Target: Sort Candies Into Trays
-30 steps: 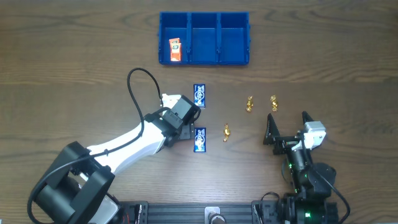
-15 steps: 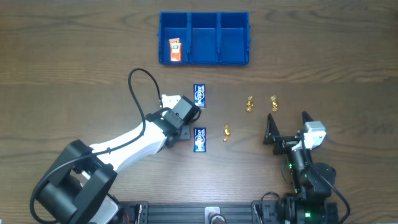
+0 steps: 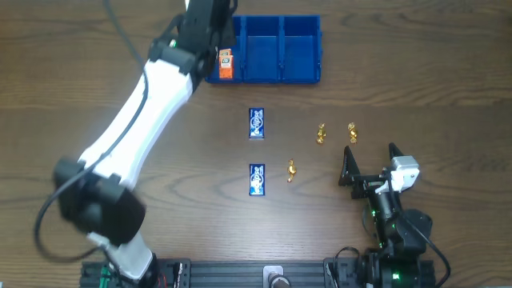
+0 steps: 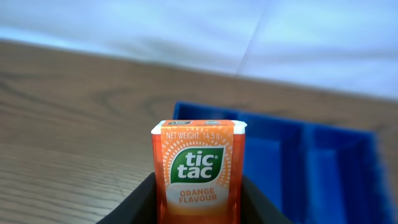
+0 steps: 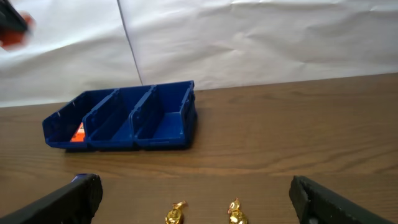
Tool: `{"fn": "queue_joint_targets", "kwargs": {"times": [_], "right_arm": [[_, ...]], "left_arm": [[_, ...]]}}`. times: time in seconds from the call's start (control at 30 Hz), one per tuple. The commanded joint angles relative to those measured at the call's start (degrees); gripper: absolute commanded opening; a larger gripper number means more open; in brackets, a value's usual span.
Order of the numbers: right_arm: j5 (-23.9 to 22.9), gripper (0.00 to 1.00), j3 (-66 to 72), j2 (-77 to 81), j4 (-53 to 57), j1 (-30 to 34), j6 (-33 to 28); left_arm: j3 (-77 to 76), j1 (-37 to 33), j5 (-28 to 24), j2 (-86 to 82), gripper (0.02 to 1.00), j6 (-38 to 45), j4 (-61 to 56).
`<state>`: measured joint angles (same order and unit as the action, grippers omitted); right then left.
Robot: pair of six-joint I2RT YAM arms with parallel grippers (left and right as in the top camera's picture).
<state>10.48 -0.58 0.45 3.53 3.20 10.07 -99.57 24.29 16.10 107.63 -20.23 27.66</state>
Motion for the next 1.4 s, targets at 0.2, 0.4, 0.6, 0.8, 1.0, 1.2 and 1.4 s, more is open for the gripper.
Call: {"fn": "queue_joint_targets", "kwargs": {"times": [0.2,0.4,0.6,0.8,1.0,1.2,1.4], "right_arm": [[-0.3,0.998,0.1,-0.3,0.2,0.2,0.5],[-0.3,0.998,0.1,-0.3,0.2,0.2,0.5],[-0.3,0.998,0.1,-0.3,0.2,0.2,0.6],[-0.3,0.998,0.1,-0.3,0.2,0.2,0.5],[-0.3,0.998,0.1,-0.3,0.2,0.2,0.5],[-0.3,0.998,0.1,-0.3,0.2,0.2,0.5],[-0.3,0.998,0.1,-0.3,0.2,0.2,0.5]], "left_arm": [[-3.5,-3.0,-8.6,14.7,0.329,2.5,-0.7],[-3.5,-3.0,-9.3,14.8,0.435,2.5,-0.9],[-2.5,-3.9,-8.7,6.1,0.985,2.7,-0.3],[27.5,-4.8,-4.5,-35.3,1.000,9.7,-18.3],[58.6,-9.9,-9.8,-69.1,1.000,15.6,-29.2],[83.8,-16.3,-17.5,-92.8,1.000,15.6,-33.9],[99.3,-17.2,-20.9,-103.9,0.998,15.5,-30.9]]}}
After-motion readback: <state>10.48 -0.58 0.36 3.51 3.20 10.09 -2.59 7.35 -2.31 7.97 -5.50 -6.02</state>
